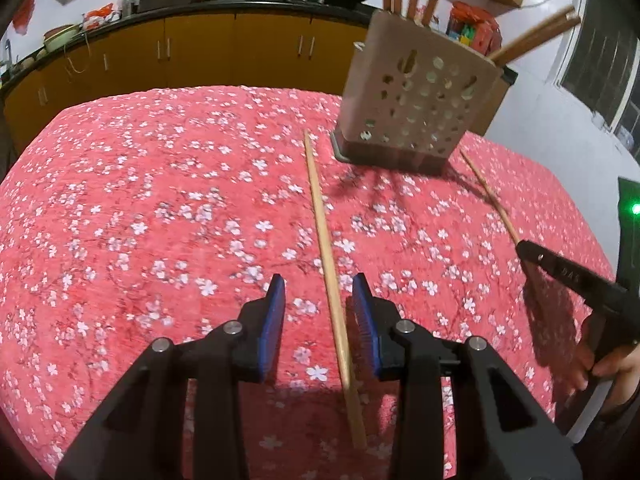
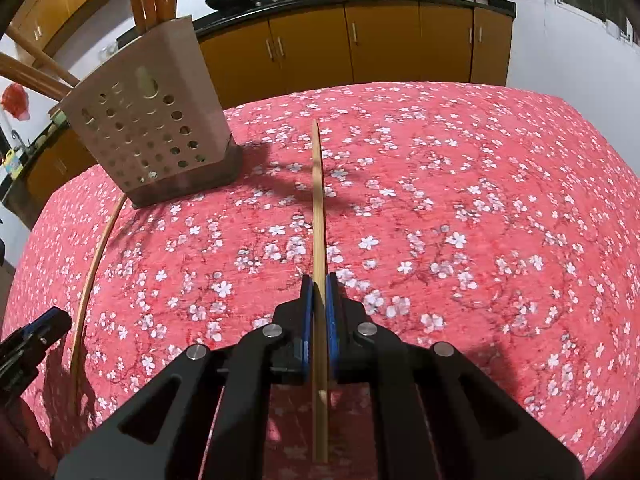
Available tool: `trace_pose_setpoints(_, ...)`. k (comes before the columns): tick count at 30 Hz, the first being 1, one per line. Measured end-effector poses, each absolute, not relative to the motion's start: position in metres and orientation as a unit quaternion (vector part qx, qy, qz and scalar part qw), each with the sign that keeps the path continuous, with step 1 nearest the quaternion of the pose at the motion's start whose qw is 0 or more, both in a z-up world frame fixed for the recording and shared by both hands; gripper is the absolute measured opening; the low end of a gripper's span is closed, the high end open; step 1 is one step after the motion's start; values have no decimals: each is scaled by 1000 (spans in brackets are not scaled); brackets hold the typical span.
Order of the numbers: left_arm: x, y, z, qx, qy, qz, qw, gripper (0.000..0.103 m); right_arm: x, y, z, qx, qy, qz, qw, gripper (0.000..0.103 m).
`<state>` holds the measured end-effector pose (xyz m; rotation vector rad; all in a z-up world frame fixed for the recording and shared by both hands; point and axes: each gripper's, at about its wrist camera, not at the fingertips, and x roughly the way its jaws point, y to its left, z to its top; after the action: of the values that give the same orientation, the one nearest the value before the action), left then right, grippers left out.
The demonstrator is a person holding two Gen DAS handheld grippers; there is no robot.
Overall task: Organize utensils
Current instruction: 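Close the left tool on a wooden chopstick while the right tool grasps another, then lift both held chopsticks upright and carry them above the perforated holder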
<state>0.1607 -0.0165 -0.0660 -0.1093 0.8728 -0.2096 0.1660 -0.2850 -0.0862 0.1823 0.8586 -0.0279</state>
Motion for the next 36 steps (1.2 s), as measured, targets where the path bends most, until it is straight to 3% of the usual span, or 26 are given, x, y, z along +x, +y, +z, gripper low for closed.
trace_pose_setpoints(4,163,-27,-69,-31,430,-101,897,30,165,-283,-87,85,415,-9,906,7)
trace_pose_setpoints(6,163,-33,-71,-11,427,-93,899,17,165,-281,-87,82,415,-7,906,8)
trace_pose_setpoints(9,166,-33,-73,-4,426,-85,901,9,164,-277,-87,80,415,-2,906,7)
trace_pose_setpoints(36,199,26,-77,-44,422,-33,905,14,177,-264,-89,51,411,11,910,9)
